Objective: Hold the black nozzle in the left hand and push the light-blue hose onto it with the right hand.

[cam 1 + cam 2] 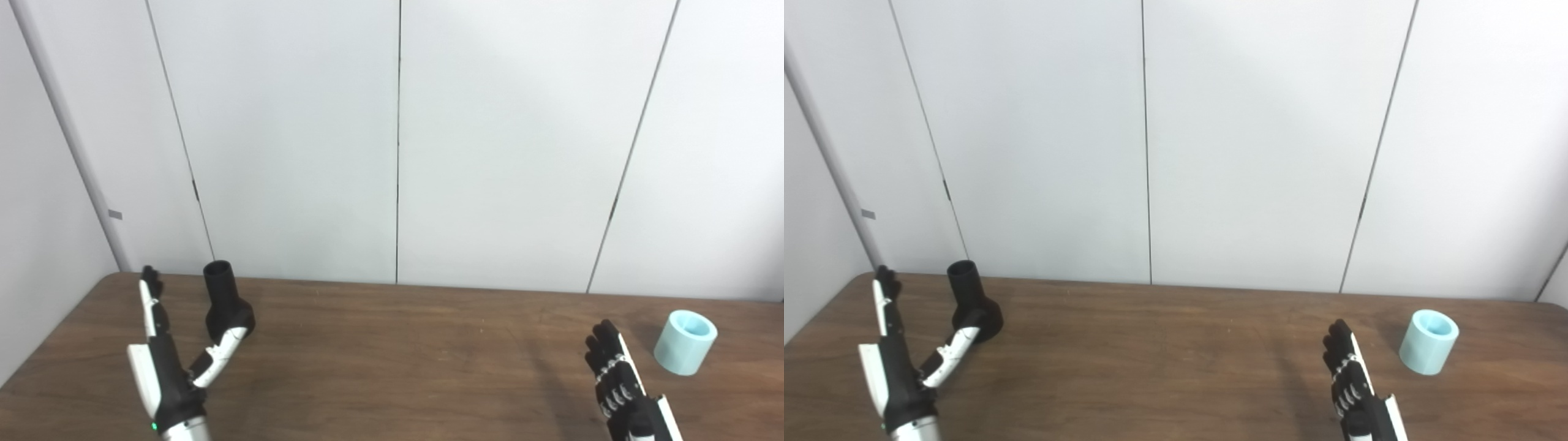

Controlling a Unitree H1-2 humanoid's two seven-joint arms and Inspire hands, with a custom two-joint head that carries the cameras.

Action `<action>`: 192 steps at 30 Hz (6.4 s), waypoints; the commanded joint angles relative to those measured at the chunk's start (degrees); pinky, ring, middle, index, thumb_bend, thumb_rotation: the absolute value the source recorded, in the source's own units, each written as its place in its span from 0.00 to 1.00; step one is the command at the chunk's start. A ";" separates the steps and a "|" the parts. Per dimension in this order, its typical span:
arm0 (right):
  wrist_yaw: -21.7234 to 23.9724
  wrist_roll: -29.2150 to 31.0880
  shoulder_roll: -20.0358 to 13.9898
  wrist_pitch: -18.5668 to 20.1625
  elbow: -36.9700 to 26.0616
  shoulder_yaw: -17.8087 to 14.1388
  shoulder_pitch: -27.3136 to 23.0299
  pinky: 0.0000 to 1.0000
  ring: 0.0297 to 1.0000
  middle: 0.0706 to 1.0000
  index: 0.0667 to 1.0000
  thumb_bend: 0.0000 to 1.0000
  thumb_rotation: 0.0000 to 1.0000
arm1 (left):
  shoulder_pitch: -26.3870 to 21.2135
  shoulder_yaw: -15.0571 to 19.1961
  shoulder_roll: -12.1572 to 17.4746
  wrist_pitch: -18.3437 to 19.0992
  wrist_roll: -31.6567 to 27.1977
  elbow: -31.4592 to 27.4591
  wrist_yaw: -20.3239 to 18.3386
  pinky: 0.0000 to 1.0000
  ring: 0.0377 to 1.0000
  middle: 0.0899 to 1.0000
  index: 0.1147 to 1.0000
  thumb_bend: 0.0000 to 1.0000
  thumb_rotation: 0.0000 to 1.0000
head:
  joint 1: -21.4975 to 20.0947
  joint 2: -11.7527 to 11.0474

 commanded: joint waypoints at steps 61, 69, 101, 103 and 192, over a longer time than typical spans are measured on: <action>-2.87 -4.14 2.03 2.26 3.84 1.79 6.50 1.00 1.00 1.00 1.00 0.74 0.95 | -20.26 -14.65 23.28 12.71 -11.88 32.99 -34.40 1.00 0.97 0.90 0.72 1.00 0.45 | -4.27 3.03; -3.13 -4.28 2.28 3.10 2.95 1.95 6.81 1.00 1.00 1.00 1.00 0.74 0.95 | -20.96 -16.73 22.97 12.85 -10.51 34.01 -34.28 1.00 0.98 0.90 0.70 1.00 0.50 | -4.62 3.36; -4.11 -4.60 2.89 4.27 1.65 2.60 7.09 1.00 1.00 1.00 1.00 0.72 0.96 | -26.26 -18.15 18.64 9.70 -12.14 43.11 -32.03 0.58 0.60 0.59 0.65 0.82 0.29 | -5.66 4.26; -4.16 -4.65 2.86 4.47 1.36 2.61 7.17 1.00 1.00 1.00 1.00 0.72 0.96 | -26.24 -17.63 18.19 9.45 -12.70 43.47 -31.48 0.48 0.52 0.54 0.60 0.74 0.20 | -5.90 4.61; -5.85 -27.24 -17.92 33.90 -26.03 -7.09 -13.46 0.59 0.67 0.69 0.76 0.76 0.62 | -3.84 -48.86 6.03 24.44 -4.64 -0.21 -50.92 0.13 0.17 0.19 0.40 0.51 0.09 | -17.71 12.02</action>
